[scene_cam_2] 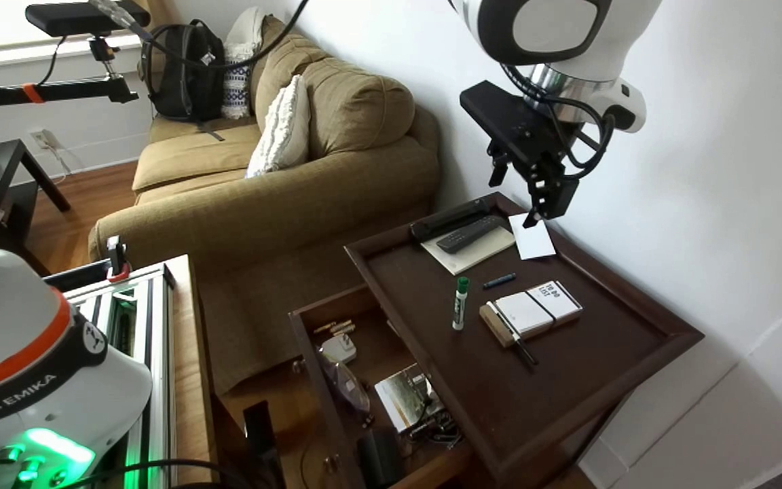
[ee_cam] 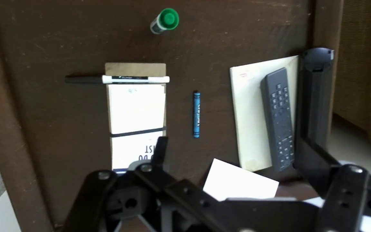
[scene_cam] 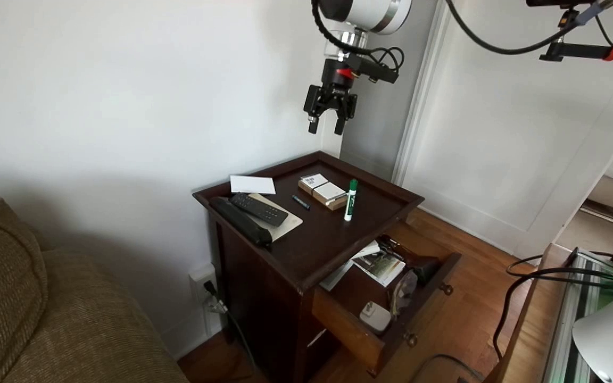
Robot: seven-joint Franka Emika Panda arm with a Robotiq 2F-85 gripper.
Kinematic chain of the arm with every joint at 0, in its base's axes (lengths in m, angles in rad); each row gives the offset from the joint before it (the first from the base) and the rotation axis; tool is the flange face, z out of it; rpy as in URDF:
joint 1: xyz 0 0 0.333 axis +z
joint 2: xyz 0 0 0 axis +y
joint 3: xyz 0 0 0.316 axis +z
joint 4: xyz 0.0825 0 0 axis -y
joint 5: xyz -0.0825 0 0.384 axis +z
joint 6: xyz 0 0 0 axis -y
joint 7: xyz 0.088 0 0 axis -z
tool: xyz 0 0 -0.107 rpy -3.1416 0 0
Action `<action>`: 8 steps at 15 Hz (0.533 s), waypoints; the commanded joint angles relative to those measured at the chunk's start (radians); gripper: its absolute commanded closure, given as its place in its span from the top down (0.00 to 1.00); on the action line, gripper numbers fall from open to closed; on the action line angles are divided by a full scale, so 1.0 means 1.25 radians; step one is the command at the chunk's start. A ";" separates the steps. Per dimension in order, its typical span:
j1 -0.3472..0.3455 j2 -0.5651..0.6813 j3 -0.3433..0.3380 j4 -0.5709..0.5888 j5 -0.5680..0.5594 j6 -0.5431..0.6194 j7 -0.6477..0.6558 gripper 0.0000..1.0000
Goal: Use the crayon to write on the white book.
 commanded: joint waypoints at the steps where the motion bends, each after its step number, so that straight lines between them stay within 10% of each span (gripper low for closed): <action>1: 0.015 0.143 0.007 0.160 -0.124 -0.068 0.105 1.00; 8: -0.004 0.162 0.035 0.167 -0.127 -0.056 0.089 1.00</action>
